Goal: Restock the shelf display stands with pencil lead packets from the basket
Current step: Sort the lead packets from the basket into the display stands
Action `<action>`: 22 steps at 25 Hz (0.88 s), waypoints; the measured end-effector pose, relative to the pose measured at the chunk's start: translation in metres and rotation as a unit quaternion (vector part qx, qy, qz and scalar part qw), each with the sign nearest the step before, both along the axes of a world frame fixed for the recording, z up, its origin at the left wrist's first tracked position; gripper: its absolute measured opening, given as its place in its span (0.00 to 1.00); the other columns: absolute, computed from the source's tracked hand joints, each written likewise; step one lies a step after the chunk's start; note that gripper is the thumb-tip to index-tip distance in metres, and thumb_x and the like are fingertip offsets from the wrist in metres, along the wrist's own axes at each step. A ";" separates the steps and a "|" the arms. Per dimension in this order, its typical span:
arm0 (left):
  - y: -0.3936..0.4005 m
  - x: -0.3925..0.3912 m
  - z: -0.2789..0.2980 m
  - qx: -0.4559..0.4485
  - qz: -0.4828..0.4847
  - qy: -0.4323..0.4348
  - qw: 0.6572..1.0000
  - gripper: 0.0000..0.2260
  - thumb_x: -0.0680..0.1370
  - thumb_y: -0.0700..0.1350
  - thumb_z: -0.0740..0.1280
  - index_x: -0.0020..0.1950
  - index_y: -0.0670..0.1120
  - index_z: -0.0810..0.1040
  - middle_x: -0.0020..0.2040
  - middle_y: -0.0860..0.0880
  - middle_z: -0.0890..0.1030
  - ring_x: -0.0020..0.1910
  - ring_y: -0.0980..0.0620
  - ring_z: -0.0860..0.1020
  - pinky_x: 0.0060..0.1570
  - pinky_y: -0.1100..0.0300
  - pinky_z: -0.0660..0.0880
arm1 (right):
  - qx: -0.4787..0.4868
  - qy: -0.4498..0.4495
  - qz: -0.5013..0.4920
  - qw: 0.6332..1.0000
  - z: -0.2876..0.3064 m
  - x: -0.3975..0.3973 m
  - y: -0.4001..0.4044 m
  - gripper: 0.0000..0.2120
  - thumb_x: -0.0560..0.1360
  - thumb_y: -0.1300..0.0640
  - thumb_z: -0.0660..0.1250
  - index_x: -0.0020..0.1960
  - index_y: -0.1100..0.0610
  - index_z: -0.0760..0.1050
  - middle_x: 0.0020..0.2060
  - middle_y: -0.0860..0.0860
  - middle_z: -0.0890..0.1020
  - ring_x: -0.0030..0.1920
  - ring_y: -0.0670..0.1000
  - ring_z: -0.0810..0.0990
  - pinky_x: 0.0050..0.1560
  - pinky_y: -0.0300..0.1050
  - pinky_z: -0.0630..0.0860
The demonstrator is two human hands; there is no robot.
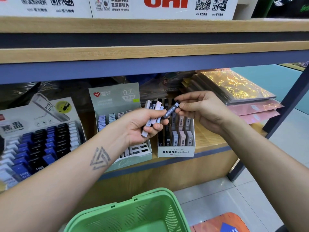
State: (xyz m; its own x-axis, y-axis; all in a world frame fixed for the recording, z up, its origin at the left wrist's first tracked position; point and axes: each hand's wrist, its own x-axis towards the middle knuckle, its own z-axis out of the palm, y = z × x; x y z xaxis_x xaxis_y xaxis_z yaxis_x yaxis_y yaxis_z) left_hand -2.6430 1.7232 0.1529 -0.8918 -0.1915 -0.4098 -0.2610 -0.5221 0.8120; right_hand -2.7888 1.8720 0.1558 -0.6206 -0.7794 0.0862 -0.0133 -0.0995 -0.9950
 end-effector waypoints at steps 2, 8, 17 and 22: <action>0.000 -0.002 -0.001 -0.005 0.011 0.002 1.000 0.04 0.82 0.40 0.63 0.52 0.40 0.74 0.34 0.44 0.77 0.23 0.58 0.68 0.14 0.72 0.60 | -0.013 -0.012 0.009 1.000 -0.001 0.001 -0.001 0.13 0.74 0.72 0.70 0.59 0.67 0.79 0.43 0.59 0.86 0.43 0.54 0.86 0.46 0.42 0.83; 0.000 -0.008 -0.007 -0.169 0.100 0.037 0.980 0.06 0.76 0.31 0.70 0.49 0.38 0.76 0.36 0.42 0.78 0.24 0.56 0.68 0.17 0.70 0.61 | -0.001 0.038 0.006 0.999 -0.005 -0.002 0.003 0.13 0.71 0.73 0.72 0.55 0.65 0.81 0.45 0.60 0.86 0.48 0.59 0.86 0.49 0.46 0.83; 0.001 -0.009 -0.009 -0.240 0.132 0.044 0.961 0.07 0.74 0.30 0.72 0.49 0.39 0.78 0.44 0.36 0.77 0.24 0.55 0.69 0.17 0.68 0.62 | -0.016 0.044 0.013 0.999 -0.005 -0.005 0.002 0.13 0.74 0.72 0.71 0.57 0.65 0.81 0.46 0.60 0.86 0.50 0.59 0.86 0.52 0.46 0.83; -0.006 -0.009 0.005 -0.203 0.132 0.046 0.969 0.07 0.75 0.35 0.73 0.50 0.38 0.78 0.41 0.40 0.80 0.24 0.57 0.69 0.17 0.69 0.63 | -0.042 0.033 -0.082 0.995 0.008 -0.006 -0.013 0.10 0.73 0.72 0.72 0.52 0.65 0.80 0.41 0.58 0.86 0.46 0.59 0.87 0.50 0.47 0.84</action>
State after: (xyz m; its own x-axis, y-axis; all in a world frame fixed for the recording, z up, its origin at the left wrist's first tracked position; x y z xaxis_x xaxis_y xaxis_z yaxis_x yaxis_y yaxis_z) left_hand -2.6519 1.7168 0.1576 -0.8188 -0.5471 -0.1738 -0.0786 -0.1930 0.9780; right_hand -2.7951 1.8588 0.1633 -0.7296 -0.6564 0.1916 -0.1019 -0.1726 -0.9797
